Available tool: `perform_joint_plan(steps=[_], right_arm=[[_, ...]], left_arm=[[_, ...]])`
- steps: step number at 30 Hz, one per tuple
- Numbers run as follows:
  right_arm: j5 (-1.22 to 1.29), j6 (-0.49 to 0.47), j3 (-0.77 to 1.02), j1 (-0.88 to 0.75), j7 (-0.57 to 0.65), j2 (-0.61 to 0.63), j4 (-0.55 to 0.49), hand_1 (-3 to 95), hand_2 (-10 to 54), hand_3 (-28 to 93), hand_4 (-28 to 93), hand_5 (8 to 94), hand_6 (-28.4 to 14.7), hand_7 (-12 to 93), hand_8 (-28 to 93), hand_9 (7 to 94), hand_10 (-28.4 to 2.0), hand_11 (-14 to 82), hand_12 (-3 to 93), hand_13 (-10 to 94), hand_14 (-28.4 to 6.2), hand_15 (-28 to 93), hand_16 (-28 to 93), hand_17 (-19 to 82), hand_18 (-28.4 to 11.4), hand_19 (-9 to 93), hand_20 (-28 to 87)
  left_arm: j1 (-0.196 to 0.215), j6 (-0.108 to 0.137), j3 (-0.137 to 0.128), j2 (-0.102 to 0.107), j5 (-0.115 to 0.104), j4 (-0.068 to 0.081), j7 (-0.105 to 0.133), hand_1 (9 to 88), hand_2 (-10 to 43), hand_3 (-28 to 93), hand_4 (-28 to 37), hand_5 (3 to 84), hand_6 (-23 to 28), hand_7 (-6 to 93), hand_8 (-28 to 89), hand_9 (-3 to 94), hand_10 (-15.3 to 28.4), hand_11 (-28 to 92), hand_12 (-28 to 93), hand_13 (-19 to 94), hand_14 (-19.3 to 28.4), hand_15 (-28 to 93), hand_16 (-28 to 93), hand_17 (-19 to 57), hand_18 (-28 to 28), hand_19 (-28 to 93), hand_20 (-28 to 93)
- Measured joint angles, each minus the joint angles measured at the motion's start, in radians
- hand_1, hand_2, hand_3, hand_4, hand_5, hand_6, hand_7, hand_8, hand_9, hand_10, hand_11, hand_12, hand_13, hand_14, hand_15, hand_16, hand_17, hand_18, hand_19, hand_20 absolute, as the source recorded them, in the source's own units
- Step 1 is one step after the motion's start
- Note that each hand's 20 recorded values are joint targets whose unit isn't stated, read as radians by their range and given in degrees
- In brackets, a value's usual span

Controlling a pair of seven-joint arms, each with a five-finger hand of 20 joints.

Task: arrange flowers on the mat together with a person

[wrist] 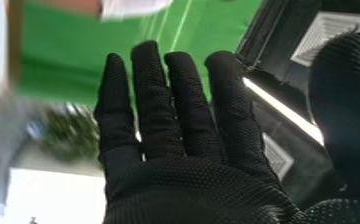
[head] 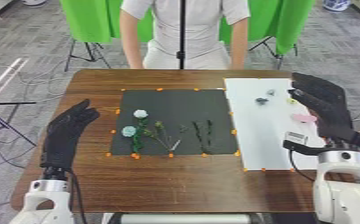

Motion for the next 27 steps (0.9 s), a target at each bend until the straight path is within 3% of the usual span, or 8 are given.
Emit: perform_joint_plan(steps=[5,12,20,27], right_arm=[[-0.207,-0.013,0.037,0.074,0.138,0.123,0.088,29.1,-9.5,76,-21,52.4,-0.1,17,-10,54.4,-13.7,11.4,19.6,55,-12.3,19,27,22,-16.5,48,44],[-0.565,-0.269,0.035,0.146,0.162,0.269,0.219,29.0,-9.5,77,-23,53.0,1.0,17,-10,54.6,-13.6,13.0,20.6,57,-12.1,23,28,22,-17.2,51,45],[-0.883,-0.345,-0.024,0.217,0.170,0.312,0.336,30.0,-9.5,77,-26,53.8,3.0,19,-10,56.9,-13.1,14.2,20.6,58,-11.6,24,27,23,-17.1,53,45],[-0.897,-0.369,-0.063,0.242,0.170,0.315,0.394,33.3,-9.5,78,-28,55.3,4.3,21,-11,60.8,-12.3,16.1,20.7,61,-10.7,26,27,25,-16.7,53,45]], left_arm=[[0.004,0.006,0.000,0.000,0.000,-0.004,0.001,24.3,-5.7,68,-20.0,48.1,4.6,11.4,-5,45.9,13.7,17,16,36,18.8,19,5,2.6,15.3,8,16],[0.012,0.010,-0.001,0.000,0.000,-0.012,0.001,24.3,-5.7,68,-20.0,48.1,4.5,11.5,-5,46.1,13.9,17,16,36,18.7,19,5,2.6,15.1,8,16],[0.013,0.010,-0.001,0.000,0.000,-0.013,0.001,24.3,-5.5,68,-19.9,48.1,4.6,11.3,-5,46.1,13.8,17,16,36,18.8,19,5,2.5,15.0,8,16],[0.013,0.010,-0.002,0.001,0.000,-0.013,-0.001,24.3,-5.6,68,-19.9,48.0,4.5,11.3,-5,46.1,13.8,17,16,36,18.8,19,5,2.5,15.0,8,16]])
